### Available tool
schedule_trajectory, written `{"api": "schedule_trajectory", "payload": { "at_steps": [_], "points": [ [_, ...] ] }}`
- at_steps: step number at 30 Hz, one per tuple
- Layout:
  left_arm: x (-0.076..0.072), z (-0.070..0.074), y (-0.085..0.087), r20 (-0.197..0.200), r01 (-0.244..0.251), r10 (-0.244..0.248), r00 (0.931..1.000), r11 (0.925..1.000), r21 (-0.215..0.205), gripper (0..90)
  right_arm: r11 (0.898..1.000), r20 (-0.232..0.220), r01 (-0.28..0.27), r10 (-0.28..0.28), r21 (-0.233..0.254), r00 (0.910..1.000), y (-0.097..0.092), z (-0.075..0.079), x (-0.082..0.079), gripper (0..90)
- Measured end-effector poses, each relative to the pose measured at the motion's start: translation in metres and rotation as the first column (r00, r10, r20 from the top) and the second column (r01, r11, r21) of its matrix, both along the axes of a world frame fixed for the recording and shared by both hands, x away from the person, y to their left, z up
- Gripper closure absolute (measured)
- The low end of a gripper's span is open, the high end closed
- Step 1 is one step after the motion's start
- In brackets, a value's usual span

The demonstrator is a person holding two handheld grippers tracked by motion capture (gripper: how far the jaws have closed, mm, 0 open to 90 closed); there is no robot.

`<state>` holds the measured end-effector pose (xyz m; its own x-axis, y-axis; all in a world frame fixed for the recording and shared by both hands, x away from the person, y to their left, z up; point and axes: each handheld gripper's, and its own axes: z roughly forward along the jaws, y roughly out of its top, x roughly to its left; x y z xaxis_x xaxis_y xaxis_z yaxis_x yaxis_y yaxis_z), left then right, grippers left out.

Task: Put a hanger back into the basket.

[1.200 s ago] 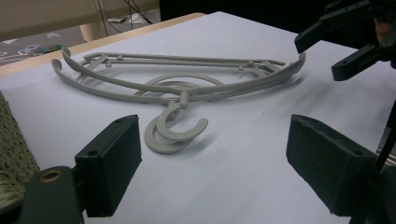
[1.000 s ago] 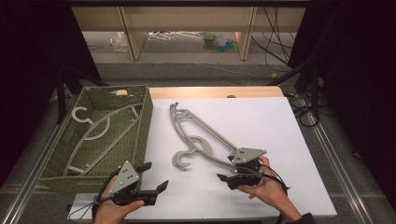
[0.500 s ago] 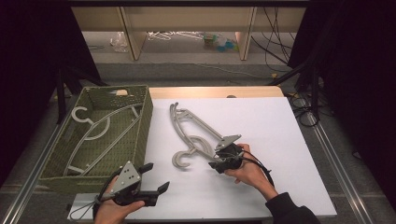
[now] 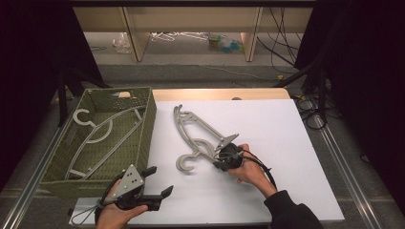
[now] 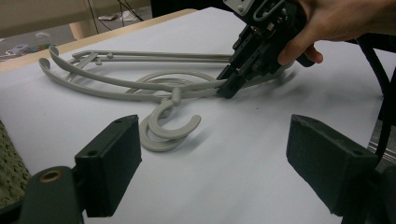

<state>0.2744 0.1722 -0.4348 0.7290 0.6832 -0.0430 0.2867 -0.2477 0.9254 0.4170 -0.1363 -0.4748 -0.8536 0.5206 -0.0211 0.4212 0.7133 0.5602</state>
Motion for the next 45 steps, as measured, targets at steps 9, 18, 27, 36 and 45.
{"api": "schedule_trajectory", "payload": {
  "at_steps": [9,18,27,36,45],
  "points": [
    [0.001,0.0,0.001,0.003,-0.002,0.002,1.0,1.0,-0.003,18.0,0.997,0.031,-0.07,0.071,-0.017,0.997,-0.007,0.012,-0.002,81.3],
    [0.001,0.0,0.003,-0.001,-0.01,0.01,0.9999,0.9998,0.015,18.6,0.993,0.097,-0.104,0.108,-0.05,0.9894,-0.015,0.035,-0.01,81.8],
    [0.001,0.0,0.003,0.011,-0.007,0.007,0.9999,0.9999,0.014,19.2,0.992,0.129,-0.125,0.122,0.019,0.9841,-0.033,0.059,-0.026,82.1],
    [0.001,0.001,0.003,0.025,-0.008,0.007,0.9997,0.9996,0.028,19.6,0.984,0.166,-0.161,0.146,0.081,0.9753,-0.043,0.079,-0.041,82.2],
    [0.001,0.0,0.001,0.043,-0.011,0.008,0.999,0.9981,0.061,20.8,0.967,0.095,-0.243,0.235,0.077,0.9672,-0.043,0.069,-0.064,82.2]
  ]
}}
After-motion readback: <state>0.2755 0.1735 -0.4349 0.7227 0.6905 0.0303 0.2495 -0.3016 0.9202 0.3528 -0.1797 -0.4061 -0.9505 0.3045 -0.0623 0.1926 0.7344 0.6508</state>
